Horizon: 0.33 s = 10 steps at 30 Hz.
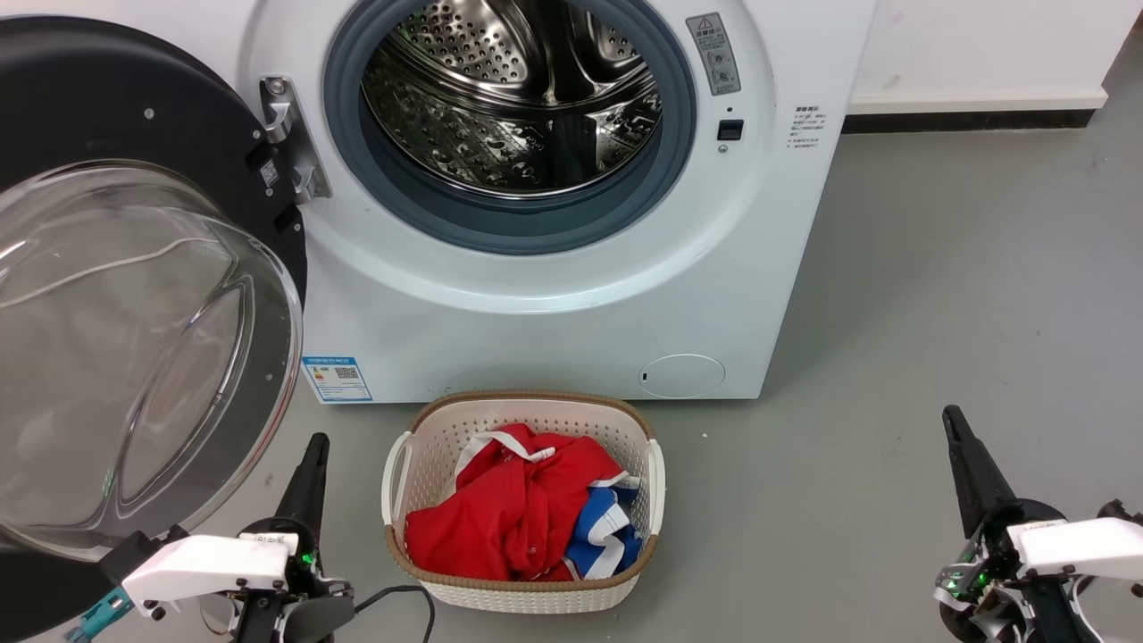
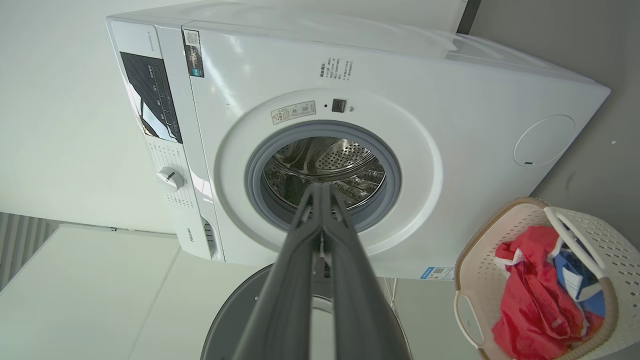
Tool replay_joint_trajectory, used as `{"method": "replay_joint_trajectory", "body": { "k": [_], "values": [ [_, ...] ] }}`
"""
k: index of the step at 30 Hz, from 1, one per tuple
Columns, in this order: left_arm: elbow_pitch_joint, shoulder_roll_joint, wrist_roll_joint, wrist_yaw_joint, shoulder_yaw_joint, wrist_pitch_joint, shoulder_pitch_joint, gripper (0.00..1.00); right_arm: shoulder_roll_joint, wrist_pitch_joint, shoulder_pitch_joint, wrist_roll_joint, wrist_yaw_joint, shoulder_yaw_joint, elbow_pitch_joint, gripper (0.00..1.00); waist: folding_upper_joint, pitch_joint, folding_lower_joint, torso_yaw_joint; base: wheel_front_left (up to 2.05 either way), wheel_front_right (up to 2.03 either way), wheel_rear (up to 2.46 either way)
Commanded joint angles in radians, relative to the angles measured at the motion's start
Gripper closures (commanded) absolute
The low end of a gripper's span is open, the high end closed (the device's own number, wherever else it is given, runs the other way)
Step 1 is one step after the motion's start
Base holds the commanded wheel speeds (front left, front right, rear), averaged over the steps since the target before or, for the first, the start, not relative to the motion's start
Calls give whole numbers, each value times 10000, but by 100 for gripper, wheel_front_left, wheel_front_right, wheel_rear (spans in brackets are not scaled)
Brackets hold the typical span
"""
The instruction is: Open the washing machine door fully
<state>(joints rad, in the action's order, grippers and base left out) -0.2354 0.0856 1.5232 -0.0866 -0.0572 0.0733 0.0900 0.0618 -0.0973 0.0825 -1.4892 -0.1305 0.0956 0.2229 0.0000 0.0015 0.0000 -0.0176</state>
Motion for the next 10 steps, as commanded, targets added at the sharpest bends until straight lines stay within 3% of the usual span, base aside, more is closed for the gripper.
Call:
{"method": "replay_joint_trajectory", "body": {
  "k": [1,10],
  "values": [
    [-4,-24,124,-81,-84,56,173,100,-36,-15,170,-176,-4,30,17,100,0,1,0,9,0,0,0],
    [-62,-188,590,-308,-324,219,199,100,-60,-76,266,-792,-4,85,137,100,0,9,0,94,0,0,0]
  ]
}}
